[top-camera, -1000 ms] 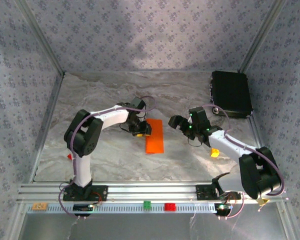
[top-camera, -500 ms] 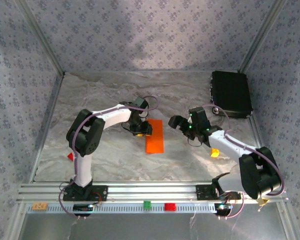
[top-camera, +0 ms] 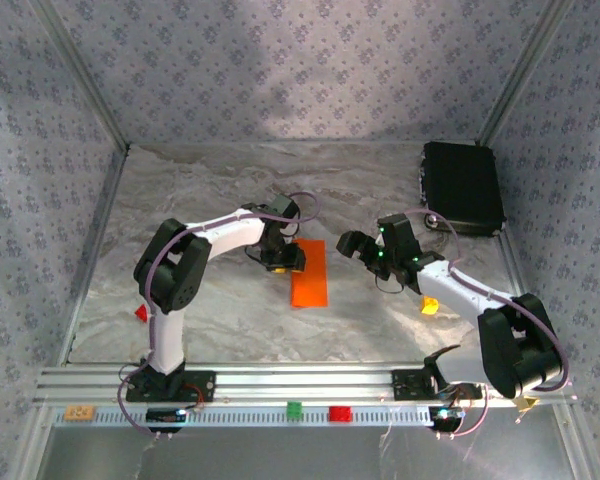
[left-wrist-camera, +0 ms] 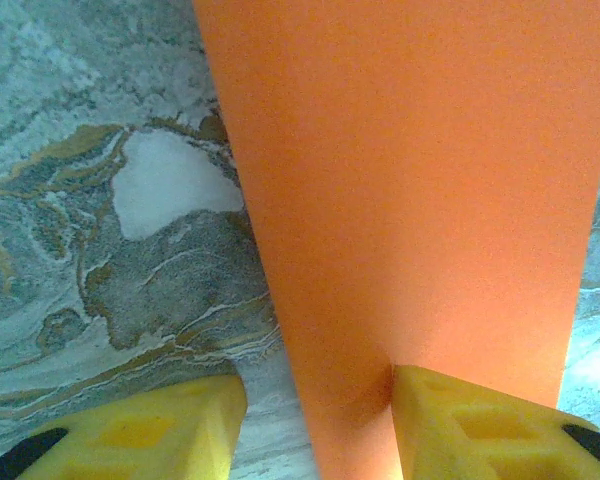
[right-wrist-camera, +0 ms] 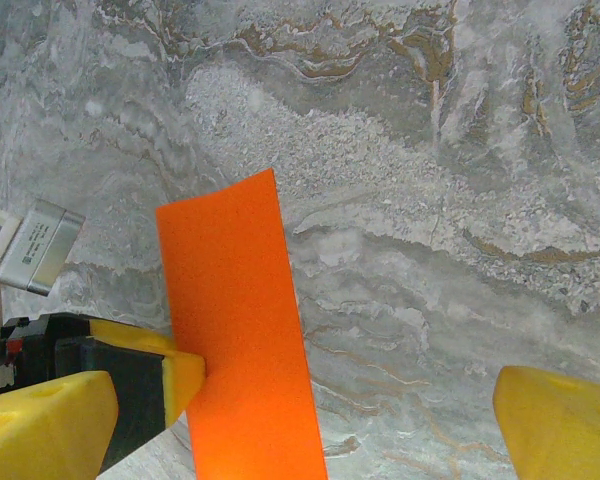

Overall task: Fold a paper plane with a square sheet of paper (pick it up from the middle)
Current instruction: First fold the square sheet of paper in half at the center of the table, then hold the square sheet of paper at the center of the table.

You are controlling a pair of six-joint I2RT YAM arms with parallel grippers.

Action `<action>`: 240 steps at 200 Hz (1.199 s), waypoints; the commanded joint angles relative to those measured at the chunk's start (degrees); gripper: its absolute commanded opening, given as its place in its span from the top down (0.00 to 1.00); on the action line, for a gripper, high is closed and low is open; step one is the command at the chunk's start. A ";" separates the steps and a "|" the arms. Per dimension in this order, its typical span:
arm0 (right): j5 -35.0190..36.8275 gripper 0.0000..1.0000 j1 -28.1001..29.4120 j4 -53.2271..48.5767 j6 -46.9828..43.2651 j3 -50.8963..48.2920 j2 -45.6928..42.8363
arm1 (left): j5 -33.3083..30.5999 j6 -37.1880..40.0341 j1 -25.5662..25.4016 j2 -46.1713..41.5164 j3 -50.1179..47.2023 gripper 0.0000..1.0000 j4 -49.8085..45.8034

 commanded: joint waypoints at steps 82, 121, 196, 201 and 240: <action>-1.33 0.04 0.44 0.42 -0.02 0.27 0.20 | -4.45 -0.89 0.13 3.80 -1.49 0.54 2.16; -1.81 0.06 0.62 0.77 -0.32 0.32 0.64 | -4.39 0.21 0.09 4.15 -1.32 0.55 1.86; -4.57 0.10 1.34 1.37 -0.89 1.81 4.05 | -4.87 2.19 -0.05 4.47 -0.84 0.56 1.70; -4.54 0.10 1.48 1.37 -0.92 1.92 4.07 | -4.94 2.06 -0.05 4.50 -0.87 0.56 1.68; -4.79 0.12 1.62 1.53 -1.25 2.07 4.62 | -4.94 1.97 -0.05 4.84 -0.79 0.56 1.97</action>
